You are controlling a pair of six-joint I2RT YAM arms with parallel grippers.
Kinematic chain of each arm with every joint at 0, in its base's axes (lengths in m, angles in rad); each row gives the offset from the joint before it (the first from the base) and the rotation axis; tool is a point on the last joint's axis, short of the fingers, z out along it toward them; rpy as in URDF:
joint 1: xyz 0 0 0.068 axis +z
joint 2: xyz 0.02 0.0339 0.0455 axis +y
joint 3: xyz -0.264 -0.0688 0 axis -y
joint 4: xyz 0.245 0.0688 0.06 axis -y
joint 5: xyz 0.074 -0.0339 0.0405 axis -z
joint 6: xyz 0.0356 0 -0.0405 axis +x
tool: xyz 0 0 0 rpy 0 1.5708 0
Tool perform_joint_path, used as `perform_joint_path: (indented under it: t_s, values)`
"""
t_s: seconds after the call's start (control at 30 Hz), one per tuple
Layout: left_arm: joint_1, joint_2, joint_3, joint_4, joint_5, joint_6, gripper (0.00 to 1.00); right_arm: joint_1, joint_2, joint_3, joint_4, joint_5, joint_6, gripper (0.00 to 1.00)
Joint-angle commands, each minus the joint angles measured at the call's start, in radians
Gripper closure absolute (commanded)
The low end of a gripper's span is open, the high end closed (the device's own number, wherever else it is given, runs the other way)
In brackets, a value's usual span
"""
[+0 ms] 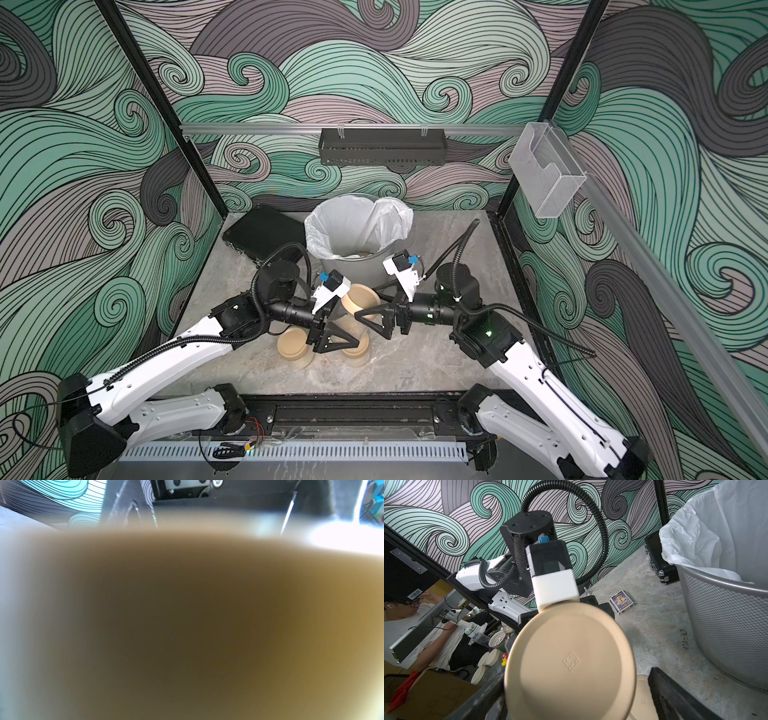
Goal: Empty moldy rice from jars
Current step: Unscrew the lid from the jar.
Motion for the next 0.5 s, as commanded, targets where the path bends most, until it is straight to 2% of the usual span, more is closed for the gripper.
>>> perform_joint_path:
  t_s: [0.0, 0.23, 0.47]
  values:
    - [-0.010, -0.063, 0.028, 0.049, -0.011, 0.070, 0.73, -0.014, -0.021, -0.005, -0.037, 0.049, 0.003, 0.01]
    - [-0.010, -0.092, 0.023, -0.023, -0.166, 0.169, 0.73, -0.016, -0.069, -0.022, -0.087, 0.059, 0.037, 0.01]
    - [-0.010, -0.117, -0.026, 0.008, -0.345, 0.254, 0.73, -0.016, -0.132, -0.006, -0.164, 0.149, 0.062, 0.01]
